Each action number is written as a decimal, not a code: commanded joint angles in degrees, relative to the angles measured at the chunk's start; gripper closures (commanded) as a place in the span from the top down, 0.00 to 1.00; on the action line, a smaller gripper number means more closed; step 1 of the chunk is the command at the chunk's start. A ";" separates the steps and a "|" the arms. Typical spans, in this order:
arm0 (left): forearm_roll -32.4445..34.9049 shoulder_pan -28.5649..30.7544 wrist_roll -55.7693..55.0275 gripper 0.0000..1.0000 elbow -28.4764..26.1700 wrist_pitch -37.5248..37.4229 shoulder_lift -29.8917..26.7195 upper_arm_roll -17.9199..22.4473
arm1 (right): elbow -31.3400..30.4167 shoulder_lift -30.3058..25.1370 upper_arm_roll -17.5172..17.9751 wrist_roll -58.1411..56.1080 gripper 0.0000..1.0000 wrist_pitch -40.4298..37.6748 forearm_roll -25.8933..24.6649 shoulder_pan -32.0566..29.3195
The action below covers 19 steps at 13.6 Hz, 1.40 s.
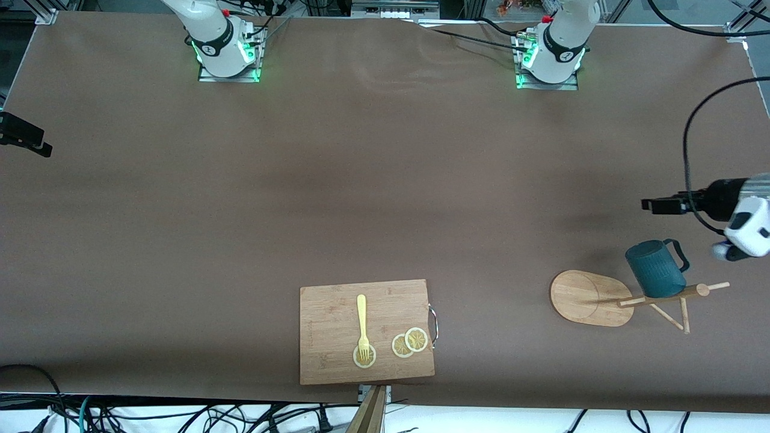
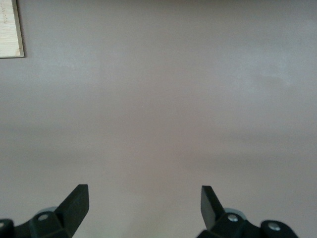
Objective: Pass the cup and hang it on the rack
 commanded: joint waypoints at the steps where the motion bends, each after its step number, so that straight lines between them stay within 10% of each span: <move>1: 8.12 -4.50 0.07 1.00 -3.91 1.00 -4.21 -4.91 | -0.48 -0.52 0.11 -1.14 1.00 0.49 -0.03 -0.40; 11: 10.09 -6.09 10.13 1.00 -13.12 13.65 -10.26 -10.48 | -0.48 -0.35 0.20 -1.14 1.00 0.58 -0.03 -0.39; 17: 4.40 -20.49 26.06 1.00 -22.36 18.66 -19.60 13.14 | -0.48 -0.35 0.20 -1.05 1.00 0.67 -0.03 -0.39; 19: 3.67 -21.48 26.17 1.00 -22.10 19.71 -19.77 14.93 | -0.48 -0.35 0.20 -1.05 1.00 0.67 -0.03 -0.39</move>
